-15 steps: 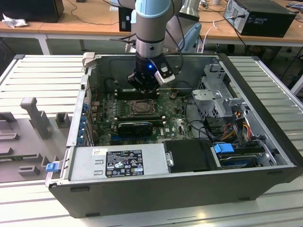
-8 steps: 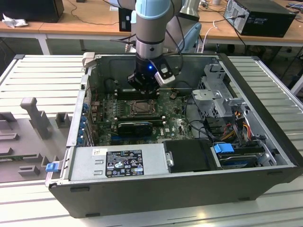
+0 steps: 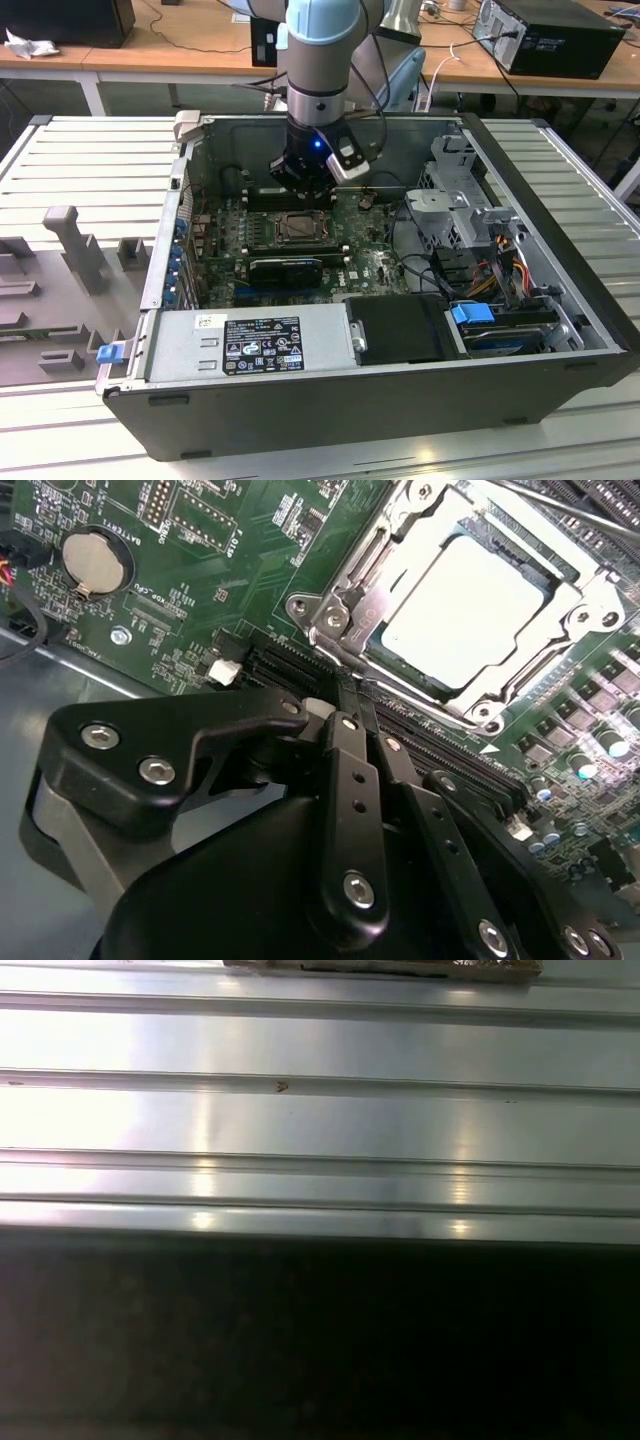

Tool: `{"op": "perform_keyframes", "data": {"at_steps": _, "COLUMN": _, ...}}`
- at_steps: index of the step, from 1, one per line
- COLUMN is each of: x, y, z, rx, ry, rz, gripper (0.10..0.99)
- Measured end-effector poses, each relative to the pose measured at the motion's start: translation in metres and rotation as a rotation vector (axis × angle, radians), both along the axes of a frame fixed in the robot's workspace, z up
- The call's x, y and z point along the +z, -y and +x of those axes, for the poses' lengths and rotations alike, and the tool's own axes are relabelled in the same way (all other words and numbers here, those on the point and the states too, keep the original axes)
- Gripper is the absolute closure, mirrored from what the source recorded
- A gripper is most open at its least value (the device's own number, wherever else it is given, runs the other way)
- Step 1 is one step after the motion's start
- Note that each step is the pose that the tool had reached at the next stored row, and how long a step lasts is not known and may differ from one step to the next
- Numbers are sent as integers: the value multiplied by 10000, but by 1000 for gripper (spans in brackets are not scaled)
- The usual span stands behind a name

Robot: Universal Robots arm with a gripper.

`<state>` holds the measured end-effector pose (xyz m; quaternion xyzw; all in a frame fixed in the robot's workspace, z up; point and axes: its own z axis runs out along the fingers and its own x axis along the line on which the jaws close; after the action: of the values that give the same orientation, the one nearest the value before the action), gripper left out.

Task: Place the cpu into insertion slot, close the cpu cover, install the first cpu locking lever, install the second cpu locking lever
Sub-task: 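Install the first cpu locking lever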

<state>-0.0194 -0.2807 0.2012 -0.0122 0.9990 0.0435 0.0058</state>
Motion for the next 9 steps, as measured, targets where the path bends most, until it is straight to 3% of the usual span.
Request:
{"op": "perform_keyframes", "data": {"at_steps": 4, "x": 3, "y": 1, "z": 0, "rx": 0, "ry": 3, "rz": 28, "gripper": 980}}
{"op": "perform_keyframes", "data": {"at_steps": 9, "x": 125, "y": 1, "z": -22, "rx": 3, "ry": 53, "rz": 24, "gripper": 980}}
